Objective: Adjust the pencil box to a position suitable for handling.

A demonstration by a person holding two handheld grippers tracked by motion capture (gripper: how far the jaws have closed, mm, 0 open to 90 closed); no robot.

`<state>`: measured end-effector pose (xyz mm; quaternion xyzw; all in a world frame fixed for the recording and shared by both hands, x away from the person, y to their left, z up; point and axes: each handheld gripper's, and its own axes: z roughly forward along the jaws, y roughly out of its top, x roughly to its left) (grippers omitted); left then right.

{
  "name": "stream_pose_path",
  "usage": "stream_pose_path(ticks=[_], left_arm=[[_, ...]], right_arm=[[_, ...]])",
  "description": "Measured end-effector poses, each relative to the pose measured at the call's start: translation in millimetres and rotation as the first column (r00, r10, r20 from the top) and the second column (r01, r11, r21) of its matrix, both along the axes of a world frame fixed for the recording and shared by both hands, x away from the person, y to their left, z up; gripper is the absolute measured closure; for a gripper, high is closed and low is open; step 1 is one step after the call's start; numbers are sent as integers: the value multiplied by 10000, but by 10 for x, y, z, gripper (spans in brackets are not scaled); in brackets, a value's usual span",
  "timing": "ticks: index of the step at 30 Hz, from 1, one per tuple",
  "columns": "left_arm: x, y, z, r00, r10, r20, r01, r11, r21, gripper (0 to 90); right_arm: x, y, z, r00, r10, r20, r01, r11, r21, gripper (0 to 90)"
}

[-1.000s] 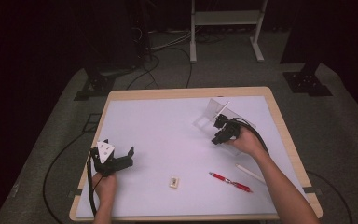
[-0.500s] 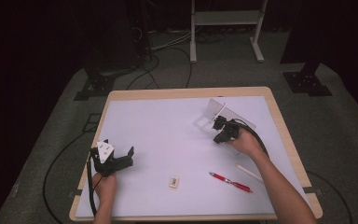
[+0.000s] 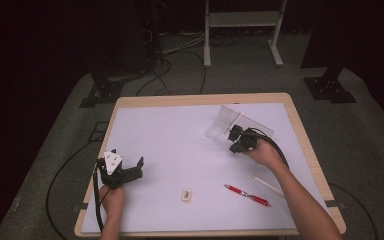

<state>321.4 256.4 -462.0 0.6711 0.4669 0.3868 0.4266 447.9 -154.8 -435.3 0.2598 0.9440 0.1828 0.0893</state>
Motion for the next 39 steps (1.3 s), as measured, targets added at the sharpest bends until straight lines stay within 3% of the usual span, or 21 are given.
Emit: stream_pose_path(ticks=[6, 7, 9, 11, 20, 28, 32, 39], left_arm=[[-1, 0, 0, 10000, -4, -4, 4, 10000, 3, 0], [-1, 1, 0, 10000, -2, -4, 2, 10000, 1, 0], [0, 1, 1, 10000, -3, -5, 3, 10000, -5, 0], [0, 2, 1, 10000, -3, -6, 3, 10000, -1, 0], [1, 3, 1, 10000, 16, -20, -16, 10000, -28, 0], [3, 6, 1, 10000, 33, -35, -34, 10000, -35, 0], [4, 11, 2, 10000, 34, -41, -35, 10000, -69, 0], [4, 11, 2, 10000, 47, -49, -47, 10000, -71, 0]], right_arm=[[-57, 20, 106, 9996, 223, 161, -228, 9994, 273, 868], [-100, 34, 182, 9983, 541, 233, -552, 9972, 508, 867], [-119, 44, 209, 9976, 647, 260, -660, 9963, 546, 868], [-197, 84, 282, 9939, 1052, 342, -1077, 9907, 827, 867], [-375, 226, 336, 9772, 2082, 422, -2113, 9731, 914, 865], [-500, 391, 300, 9597, 2795, 310, -2811, 9554, 901, 866], [-541, 517, 196, 9440, 3297, 118, -3298, 9420, 624, 865], [-579, 655, 92, 9316, 3629, -217, -3618, 9313, 425, 865]])
